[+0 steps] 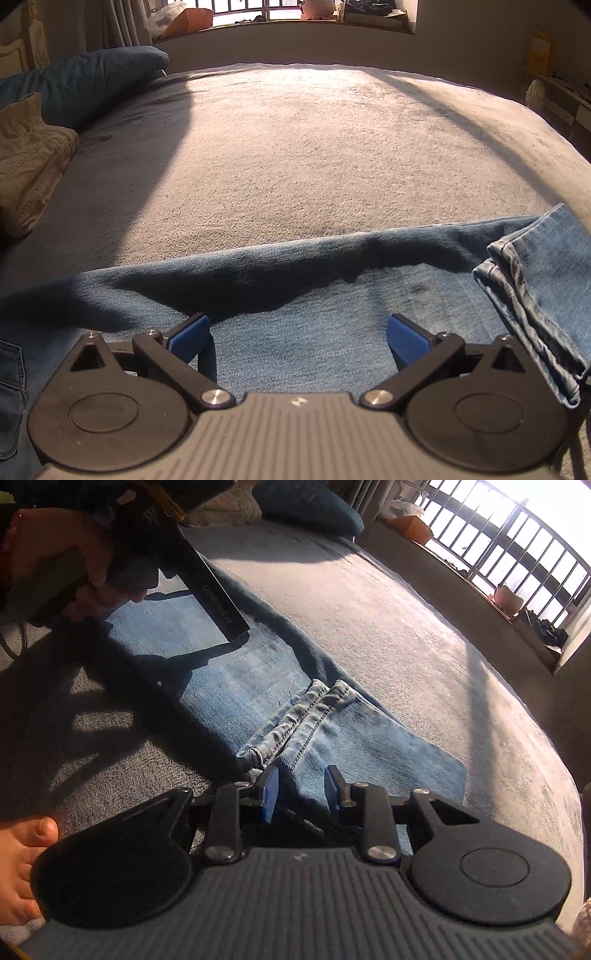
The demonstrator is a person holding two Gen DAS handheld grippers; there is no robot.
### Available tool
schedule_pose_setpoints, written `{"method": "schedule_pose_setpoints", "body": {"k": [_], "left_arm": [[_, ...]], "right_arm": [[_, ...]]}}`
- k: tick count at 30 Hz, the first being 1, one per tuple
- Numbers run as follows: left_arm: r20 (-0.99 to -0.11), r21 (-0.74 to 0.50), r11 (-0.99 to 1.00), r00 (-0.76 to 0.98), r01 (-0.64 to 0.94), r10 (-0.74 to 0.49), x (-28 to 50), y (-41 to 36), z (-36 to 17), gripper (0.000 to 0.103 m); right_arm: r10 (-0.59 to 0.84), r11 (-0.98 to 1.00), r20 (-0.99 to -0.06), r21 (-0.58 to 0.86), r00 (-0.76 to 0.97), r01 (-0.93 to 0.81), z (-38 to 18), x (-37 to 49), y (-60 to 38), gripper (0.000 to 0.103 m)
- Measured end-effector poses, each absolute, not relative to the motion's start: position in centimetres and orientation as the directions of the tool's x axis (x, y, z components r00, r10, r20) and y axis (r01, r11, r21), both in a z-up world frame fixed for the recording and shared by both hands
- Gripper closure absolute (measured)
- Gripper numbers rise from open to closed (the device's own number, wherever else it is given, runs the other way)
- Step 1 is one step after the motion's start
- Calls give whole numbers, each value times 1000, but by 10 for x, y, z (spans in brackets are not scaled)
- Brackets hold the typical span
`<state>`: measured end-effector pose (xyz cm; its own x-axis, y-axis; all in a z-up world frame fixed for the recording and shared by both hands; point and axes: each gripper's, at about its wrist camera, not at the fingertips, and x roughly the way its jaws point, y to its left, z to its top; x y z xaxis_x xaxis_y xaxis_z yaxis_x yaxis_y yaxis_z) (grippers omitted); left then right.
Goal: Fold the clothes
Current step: 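Grasp the jeans hem with the right gripper while the left gripper pins the leg, then lift the jeans hem with the right gripper and fold it toward the waistband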
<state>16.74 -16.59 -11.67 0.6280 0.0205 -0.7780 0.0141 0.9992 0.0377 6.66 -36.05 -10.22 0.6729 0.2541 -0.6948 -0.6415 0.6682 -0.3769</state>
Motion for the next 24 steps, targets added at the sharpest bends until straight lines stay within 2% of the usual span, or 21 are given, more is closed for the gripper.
{"method": "schedule_pose_setpoints", "body": {"k": [6,7,9,11,16,19,24], "left_arm": [[-778,41,999,628,7,28,168,-167,-118,0],[-777,42,999,629,7,29,168,-168,-118,0],[-776,44,999,630,8,29,167,-168,-118,0],[-776,42,999,630,10,27,167,-167,-118,0],[-776,41,999,630,8,27,168,-167,-118,0],[-775,41,999,631,11,25,168,-167,-118,0],[-774,39,999,633,14,21,167,-165,-119,0]], "right_arm": [[250,629,-690,-418,679,-656,-104,64,-355,78],[252,643,-691,-404,678,-651,-104,66,-356,81],[257,672,-692,-374,675,-639,-104,70,-357,95],[275,715,-687,-321,672,-621,-98,73,-360,98],[325,796,-645,-208,691,-568,-71,70,-370,99],[318,782,-663,-221,678,-583,-73,62,-370,99],[348,785,-637,-202,688,-585,-65,54,-365,99]]}}
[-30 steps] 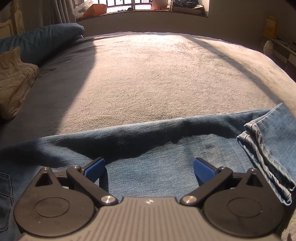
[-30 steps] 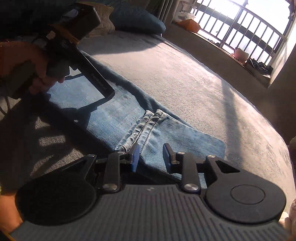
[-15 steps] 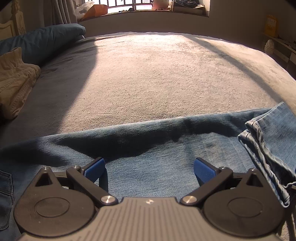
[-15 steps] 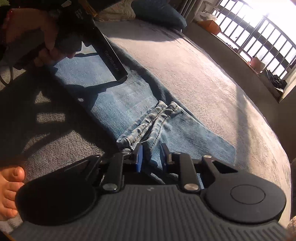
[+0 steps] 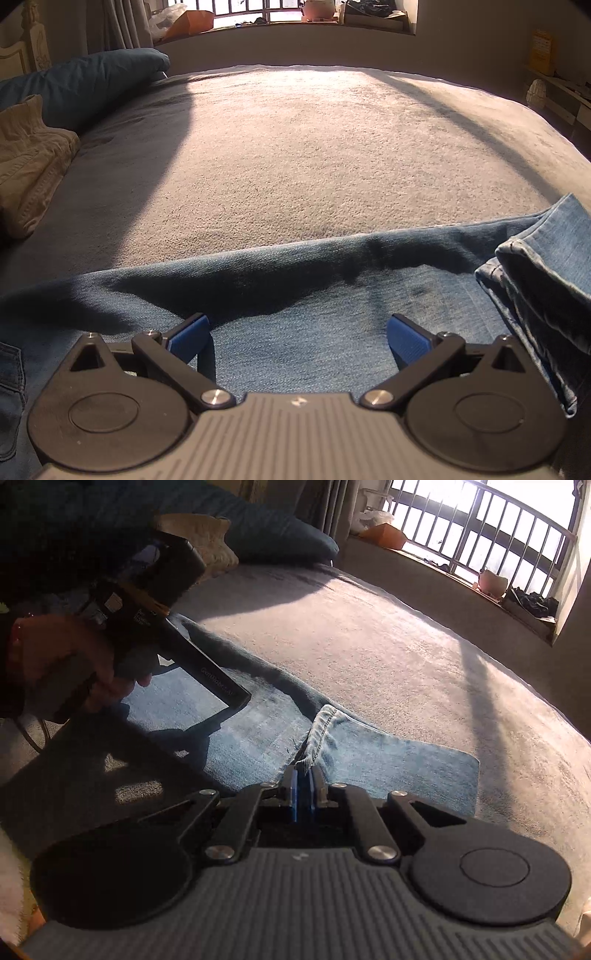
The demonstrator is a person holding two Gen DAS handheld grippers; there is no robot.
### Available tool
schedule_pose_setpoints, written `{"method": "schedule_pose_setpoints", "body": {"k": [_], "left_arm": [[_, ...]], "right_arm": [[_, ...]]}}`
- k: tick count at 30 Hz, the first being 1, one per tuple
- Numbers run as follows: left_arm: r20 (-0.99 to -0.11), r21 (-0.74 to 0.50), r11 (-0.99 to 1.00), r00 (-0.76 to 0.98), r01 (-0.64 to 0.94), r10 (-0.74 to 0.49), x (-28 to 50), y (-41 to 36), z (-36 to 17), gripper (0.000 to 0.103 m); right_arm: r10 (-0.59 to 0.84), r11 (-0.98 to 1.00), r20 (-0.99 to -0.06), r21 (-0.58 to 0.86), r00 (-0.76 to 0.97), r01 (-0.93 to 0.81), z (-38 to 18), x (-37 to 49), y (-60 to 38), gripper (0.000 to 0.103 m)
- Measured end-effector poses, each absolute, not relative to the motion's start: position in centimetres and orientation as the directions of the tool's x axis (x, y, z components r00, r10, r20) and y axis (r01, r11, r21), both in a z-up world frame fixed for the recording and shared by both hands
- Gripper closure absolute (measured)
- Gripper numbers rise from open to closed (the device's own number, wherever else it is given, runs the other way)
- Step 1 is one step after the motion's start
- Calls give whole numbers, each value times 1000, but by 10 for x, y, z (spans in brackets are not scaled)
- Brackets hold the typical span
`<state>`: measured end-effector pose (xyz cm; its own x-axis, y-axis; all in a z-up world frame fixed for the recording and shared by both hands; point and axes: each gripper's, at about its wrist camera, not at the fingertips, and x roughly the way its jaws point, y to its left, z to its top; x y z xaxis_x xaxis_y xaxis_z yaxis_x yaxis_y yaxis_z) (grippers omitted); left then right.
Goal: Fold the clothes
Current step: 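Lift the jeans hem with the right gripper and fold it toward the waistband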
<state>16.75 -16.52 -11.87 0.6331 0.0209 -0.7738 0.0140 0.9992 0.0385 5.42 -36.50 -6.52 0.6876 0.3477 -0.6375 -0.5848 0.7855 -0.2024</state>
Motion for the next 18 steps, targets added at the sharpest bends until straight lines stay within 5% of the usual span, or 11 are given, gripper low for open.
{"method": "schedule_pose_setpoints", "body": {"k": [18], "left_arm": [[-779,42,999,627,11,26,167,-165,-117,0]], "right_arm": [[313,771,-688,-219,655,-598,-101,55,-356,97]]}}
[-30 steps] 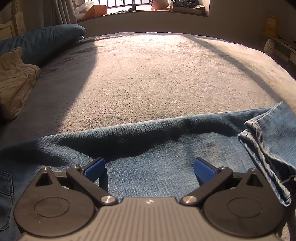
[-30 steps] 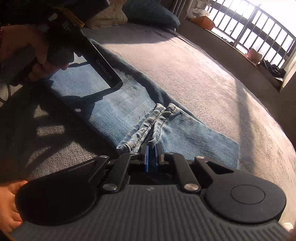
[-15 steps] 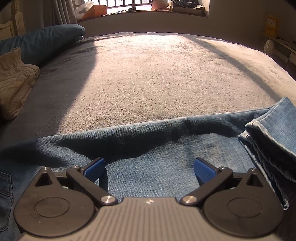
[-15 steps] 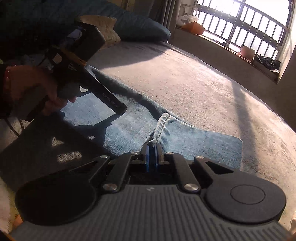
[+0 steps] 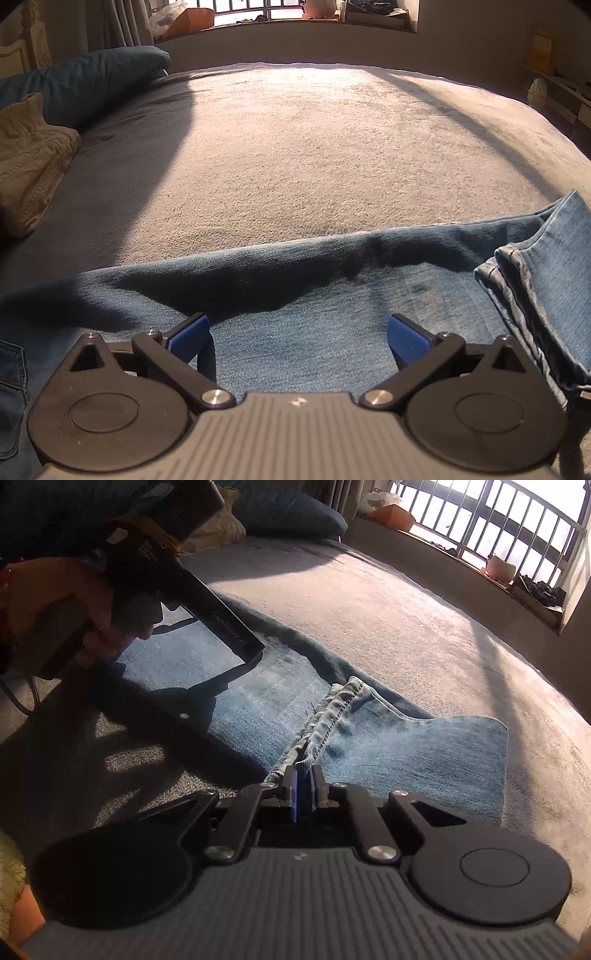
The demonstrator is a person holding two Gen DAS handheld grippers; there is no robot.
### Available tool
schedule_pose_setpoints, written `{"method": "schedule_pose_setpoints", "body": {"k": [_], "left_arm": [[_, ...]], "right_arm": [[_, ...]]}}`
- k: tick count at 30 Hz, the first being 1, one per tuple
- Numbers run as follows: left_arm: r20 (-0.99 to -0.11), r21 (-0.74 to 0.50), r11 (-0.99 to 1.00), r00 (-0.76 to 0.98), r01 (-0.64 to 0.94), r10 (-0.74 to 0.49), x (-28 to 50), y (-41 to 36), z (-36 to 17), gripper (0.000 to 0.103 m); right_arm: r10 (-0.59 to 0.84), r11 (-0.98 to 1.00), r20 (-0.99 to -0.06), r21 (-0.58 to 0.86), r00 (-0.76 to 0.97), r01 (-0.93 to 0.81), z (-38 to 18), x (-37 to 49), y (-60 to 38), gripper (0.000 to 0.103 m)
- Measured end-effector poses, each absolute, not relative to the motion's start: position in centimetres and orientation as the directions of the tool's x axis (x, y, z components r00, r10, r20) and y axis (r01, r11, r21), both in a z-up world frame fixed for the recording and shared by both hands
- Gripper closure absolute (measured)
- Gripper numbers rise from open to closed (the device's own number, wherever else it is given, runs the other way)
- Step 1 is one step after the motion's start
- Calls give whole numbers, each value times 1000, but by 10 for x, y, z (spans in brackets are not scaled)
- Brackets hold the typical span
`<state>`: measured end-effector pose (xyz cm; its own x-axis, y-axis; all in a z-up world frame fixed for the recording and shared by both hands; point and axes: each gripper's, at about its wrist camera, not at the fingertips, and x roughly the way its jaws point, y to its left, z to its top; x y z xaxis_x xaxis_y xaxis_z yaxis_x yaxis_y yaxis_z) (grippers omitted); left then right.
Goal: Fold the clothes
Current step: 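Lift the jeans hem with the right gripper and fold it toward the waistband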
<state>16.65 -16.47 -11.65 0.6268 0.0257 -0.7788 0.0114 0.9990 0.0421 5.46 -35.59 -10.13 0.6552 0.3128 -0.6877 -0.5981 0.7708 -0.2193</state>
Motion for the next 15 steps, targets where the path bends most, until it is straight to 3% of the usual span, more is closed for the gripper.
{"method": "schedule_pose_setpoints", "body": {"k": [11,15], "left_arm": [[-778,48,999,628,6,33,166,-166,-118,0],[-777,51,999,628,5,36,166,-167,-118,0]], "right_arm": [[358,733,-702,-197,616,-651,-106,53,-357,73],[370,718,-706,-196,605,-668,-109,52,-357,69]]}}
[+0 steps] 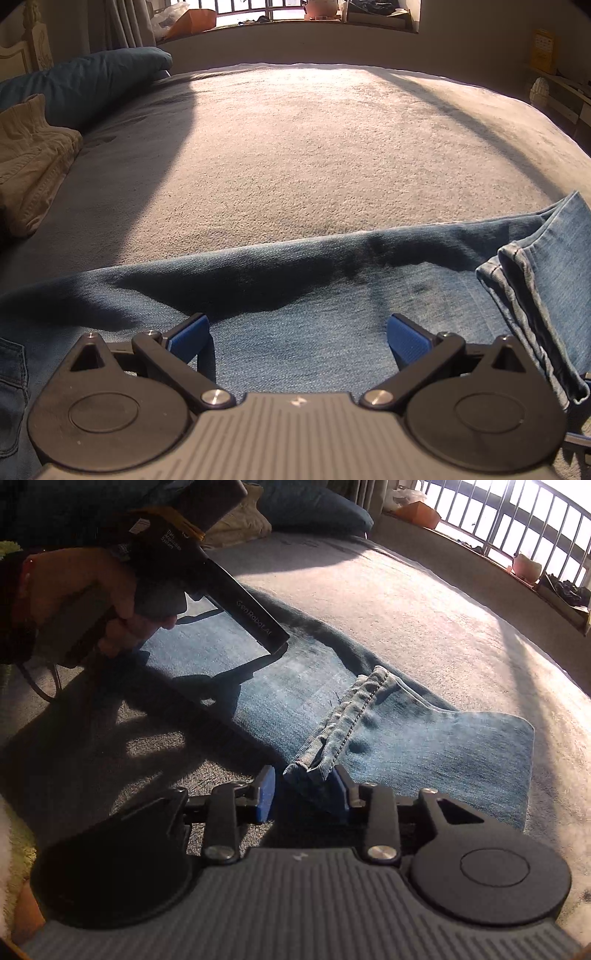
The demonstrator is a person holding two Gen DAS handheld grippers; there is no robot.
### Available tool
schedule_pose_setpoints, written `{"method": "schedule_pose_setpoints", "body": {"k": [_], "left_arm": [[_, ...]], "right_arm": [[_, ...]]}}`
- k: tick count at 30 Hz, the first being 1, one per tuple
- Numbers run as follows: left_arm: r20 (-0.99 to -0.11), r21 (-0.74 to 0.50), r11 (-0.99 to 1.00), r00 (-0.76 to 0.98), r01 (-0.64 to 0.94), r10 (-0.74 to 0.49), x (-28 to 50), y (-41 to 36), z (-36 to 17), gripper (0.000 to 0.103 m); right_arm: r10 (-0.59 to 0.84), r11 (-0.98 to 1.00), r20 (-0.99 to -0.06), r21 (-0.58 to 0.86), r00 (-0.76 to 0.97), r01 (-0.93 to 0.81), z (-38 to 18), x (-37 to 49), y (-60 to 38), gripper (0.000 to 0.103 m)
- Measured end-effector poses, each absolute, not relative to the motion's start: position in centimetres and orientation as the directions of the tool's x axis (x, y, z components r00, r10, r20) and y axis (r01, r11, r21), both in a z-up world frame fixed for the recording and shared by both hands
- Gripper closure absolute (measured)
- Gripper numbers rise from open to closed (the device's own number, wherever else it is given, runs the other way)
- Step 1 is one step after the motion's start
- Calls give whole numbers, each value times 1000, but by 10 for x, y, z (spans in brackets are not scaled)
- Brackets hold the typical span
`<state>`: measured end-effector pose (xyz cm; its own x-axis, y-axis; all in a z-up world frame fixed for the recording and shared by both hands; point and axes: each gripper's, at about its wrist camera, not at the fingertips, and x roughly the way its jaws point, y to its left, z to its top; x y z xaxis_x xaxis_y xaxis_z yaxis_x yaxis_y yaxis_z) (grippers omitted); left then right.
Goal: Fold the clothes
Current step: 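Lift the jeans hem with the right gripper and fold it toward the waistband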
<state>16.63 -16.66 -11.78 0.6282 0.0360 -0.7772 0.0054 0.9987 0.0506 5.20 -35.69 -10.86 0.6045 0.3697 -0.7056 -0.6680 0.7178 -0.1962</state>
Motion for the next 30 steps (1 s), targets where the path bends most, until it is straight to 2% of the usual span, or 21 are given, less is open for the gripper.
{"method": "schedule_pose_setpoints", "body": {"k": [5,8,15,18,23,26,30], "left_arm": [[-776,53,999,630,7,36,166,-167,-118,0],[-776,52,999,630,9,34,166,-166,-118,0],[-773,54,998,633,9,36,165,-167,-118,0],[-771,54,998,636,11,35,164,-167,-118,0],[-765,63,998,642,10,42,164,-169,-119,0],[-759,71,997,650,17,43,162,-170,-120,0],[-766,80,995,643,55,26,165,-168,-119,0]], "right_arm": [[293,653,-679,-372,673,-660,-122,39,-340,69],[284,662,-668,-383,688,-645,-122,37,-340,74],[353,819,-666,-118,657,-561,-96,57,-368,88],[407,885,-631,93,660,-457,-80,71,-389,91],[520,830,-458,469,721,-301,-53,91,-426,93],[574,729,-355,632,738,-263,-50,102,-434,93],[643,579,-217,765,734,-281,-49,121,-427,93]]}}
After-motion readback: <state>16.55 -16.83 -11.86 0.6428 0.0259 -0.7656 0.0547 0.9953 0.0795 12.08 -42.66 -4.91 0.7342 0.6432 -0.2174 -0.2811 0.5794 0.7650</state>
